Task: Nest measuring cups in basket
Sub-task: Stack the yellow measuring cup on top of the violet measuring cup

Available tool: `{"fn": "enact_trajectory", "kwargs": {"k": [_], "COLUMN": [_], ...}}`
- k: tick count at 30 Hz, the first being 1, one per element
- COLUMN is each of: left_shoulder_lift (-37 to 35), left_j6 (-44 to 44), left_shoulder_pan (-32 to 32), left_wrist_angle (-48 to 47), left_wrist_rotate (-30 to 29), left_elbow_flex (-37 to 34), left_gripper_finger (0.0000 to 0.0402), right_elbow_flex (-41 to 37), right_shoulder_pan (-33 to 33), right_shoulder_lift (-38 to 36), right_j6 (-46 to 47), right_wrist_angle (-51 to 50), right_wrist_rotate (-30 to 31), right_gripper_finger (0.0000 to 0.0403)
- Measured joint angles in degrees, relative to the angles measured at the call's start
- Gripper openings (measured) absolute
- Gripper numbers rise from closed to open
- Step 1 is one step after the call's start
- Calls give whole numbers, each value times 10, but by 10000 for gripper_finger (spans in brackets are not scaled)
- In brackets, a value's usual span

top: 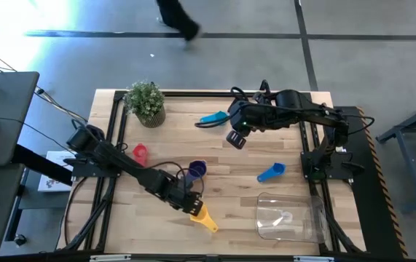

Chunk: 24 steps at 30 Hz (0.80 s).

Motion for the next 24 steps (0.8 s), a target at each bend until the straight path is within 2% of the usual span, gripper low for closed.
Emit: {"fn": "enact_trajectory", "kwargs": {"k": [19, 24], "left_shoulder_lift": [49, 49], "left_j6": [-15, 3], "left_shoulder_pan": [0, 0], "left_wrist_angle": [17, 12], "left_wrist_rotate": [6, 6], "left_elbow_flex": [0, 0], "left_gripper_finger": [110, 89], "right_elbow_flex": [0, 0], "right_shoulder_pan": [0, 0], "right_shoulder_lift": [0, 0], "right_j6": [-5, -5], "right_wrist_angle": [0, 0], "right_wrist_rotate": [-1, 0], "right_gripper_finger": [103, 103]}}
